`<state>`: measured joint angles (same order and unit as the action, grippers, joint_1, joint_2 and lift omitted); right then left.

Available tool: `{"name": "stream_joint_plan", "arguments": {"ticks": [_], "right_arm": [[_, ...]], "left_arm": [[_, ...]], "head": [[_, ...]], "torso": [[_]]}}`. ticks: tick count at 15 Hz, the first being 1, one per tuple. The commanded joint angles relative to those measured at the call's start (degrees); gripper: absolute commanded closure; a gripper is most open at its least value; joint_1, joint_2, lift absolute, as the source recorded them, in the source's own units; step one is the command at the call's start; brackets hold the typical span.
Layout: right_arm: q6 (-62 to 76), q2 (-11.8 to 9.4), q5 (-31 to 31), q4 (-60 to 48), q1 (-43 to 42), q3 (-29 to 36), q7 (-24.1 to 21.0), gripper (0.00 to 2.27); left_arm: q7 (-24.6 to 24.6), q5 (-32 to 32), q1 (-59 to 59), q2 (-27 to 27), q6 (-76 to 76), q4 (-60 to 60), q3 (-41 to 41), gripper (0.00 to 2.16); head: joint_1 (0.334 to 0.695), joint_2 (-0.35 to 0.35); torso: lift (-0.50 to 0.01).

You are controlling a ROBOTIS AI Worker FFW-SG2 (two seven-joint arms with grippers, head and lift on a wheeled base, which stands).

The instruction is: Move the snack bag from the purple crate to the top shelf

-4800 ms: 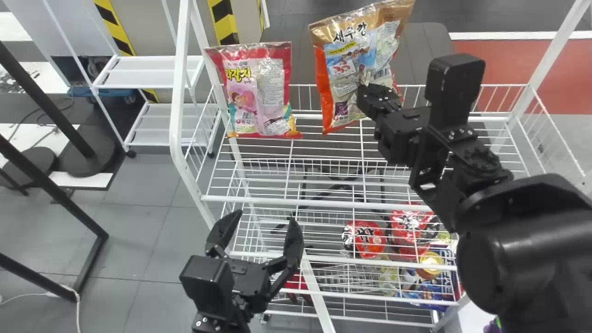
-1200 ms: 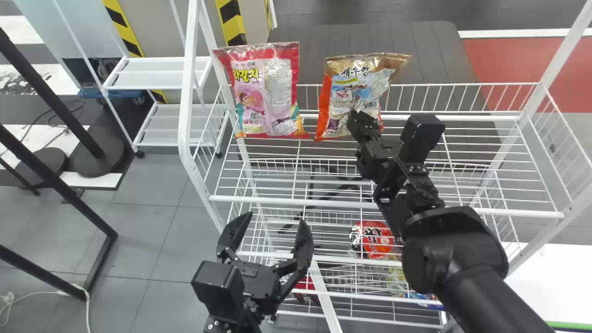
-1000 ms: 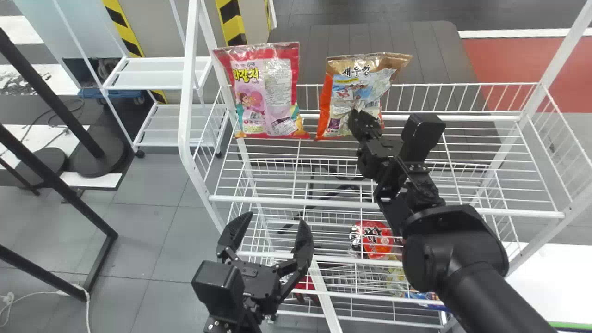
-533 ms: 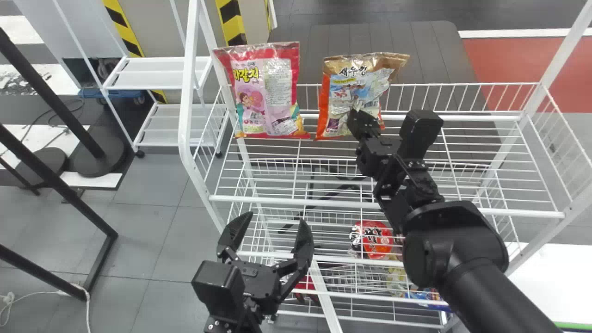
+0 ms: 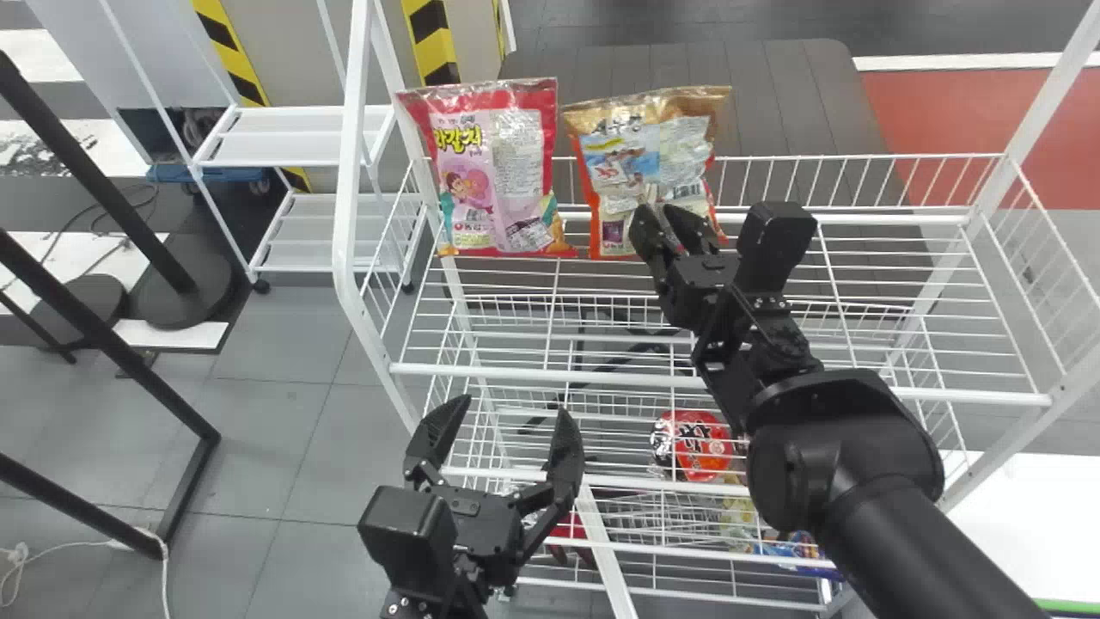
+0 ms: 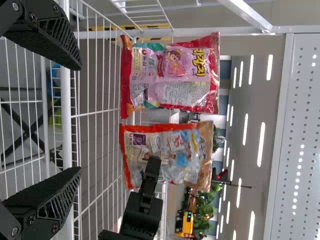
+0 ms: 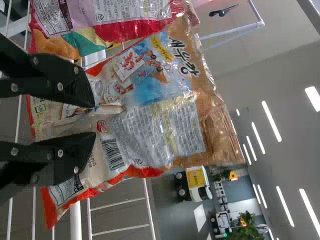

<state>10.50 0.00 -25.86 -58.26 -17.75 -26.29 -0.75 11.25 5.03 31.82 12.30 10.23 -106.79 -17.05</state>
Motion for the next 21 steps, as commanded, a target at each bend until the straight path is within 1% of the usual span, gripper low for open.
{"name": "stream_joint_plan", "arguments": {"ticks": [1,6,9,16,20,21], "right_arm": [[-0.26,0.05,0.02,-0.01,-0.01,-0.08,-0.21,0.14],[-0.26,0.05,-0.16,-0.71,0.7,-0.78,-0.74,0.14],[-0.62,0.05,2.04,-5.11,3.16,-0.87,-1.71,0.15],[-13.98,0.05,5.56,-25.24,11.07,-0.25,-3.46,0.15],[-21.89,0.05,10.57,-37.98,17.66,0.1,-3.55,0.15],[-22.41,-0.7,12.06,-41.06,19.94,0.1,-3.64,0.15]], "left_arm": [[0.0,-0.02,0.0,0.0,0.0,0.0,0.0,0.1],[0.0,-0.11,0.0,0.0,0.0,0.0,-0.09,0.1],[0.09,-0.11,0.18,0.18,0.0,-0.35,-0.09,0.1],[0.26,-0.37,0.44,0.18,-0.35,-0.88,-0.09,0.1],[0.26,-0.55,1.93,0.35,-0.88,-3.07,0.88,0.1],[0.26,-0.9,2.81,0.44,-0.88,-4.3,1.14,0.1]], "head": [[0.695,0.124],[0.695,0.124],[0.695,0.13],[0.695,0.175],[0.695,0.195],[0.695,0.201]], "torso": [[0.0],[0.0],[0.0],[0.0],[0.0],[0.0]]}}
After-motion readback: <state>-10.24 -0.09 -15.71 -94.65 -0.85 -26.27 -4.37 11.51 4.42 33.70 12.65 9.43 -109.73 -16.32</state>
